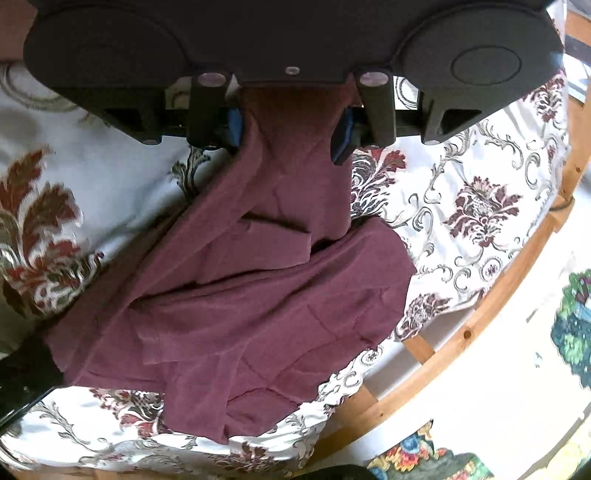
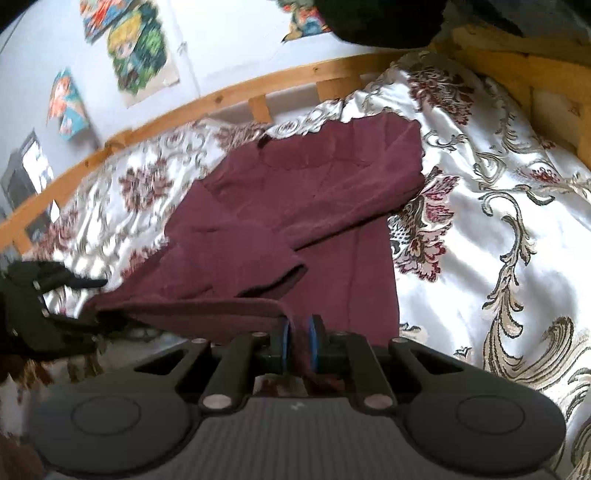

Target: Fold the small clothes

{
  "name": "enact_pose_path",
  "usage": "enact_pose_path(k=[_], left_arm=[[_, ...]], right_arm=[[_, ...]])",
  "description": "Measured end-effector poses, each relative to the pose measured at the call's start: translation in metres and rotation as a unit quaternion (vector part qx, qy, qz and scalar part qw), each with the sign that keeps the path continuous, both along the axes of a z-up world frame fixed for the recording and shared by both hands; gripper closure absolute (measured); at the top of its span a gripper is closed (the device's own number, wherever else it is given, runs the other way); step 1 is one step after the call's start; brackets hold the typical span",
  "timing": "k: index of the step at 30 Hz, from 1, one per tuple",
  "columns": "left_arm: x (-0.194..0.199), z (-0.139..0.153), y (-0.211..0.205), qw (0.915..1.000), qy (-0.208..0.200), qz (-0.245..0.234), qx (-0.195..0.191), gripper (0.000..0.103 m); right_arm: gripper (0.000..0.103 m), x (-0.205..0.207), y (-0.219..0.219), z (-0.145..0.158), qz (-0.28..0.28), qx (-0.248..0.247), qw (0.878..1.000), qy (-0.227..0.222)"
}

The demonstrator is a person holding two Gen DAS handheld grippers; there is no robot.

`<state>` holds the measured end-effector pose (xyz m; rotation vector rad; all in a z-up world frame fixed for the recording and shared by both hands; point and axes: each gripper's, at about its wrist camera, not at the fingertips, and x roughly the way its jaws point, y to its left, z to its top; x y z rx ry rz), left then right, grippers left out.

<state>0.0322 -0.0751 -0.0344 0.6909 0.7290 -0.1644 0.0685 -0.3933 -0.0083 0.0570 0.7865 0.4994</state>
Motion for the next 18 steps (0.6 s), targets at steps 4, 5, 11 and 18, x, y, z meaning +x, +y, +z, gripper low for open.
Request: enact_pose_path(k=[4, 5, 11, 18], left_arm=[[0.000, 0.004, 0.002, 0.9995, 0.010, 0.001, -0.029, 0.074], [0.001, 0.007, 0.001, 0.9992, 0.009, 0.003, -0.038, 0.079], [0.003, 0.020, -0.002, 0.9986, -0.016, -0.008, -0.050, 0.094], [0.009, 0.033, 0.004, 0.9961, -0.013, 0.002, -0.087, 0.098]], right_arm=[[0.065, -0.008, 0.017, -0.006, 0.033, -0.060, 0.998, -0.001], [0.063, -0.009, 0.021, -0.008, 0.041, -0.071, 0.997, -0.001], [0.042, -0.022, 0.035, -0.012, 0.073, -0.125, 0.989, -0.006], [0.038, -0.041, 0.062, -0.021, 0.118, -0.231, 0.965, -0.042]])
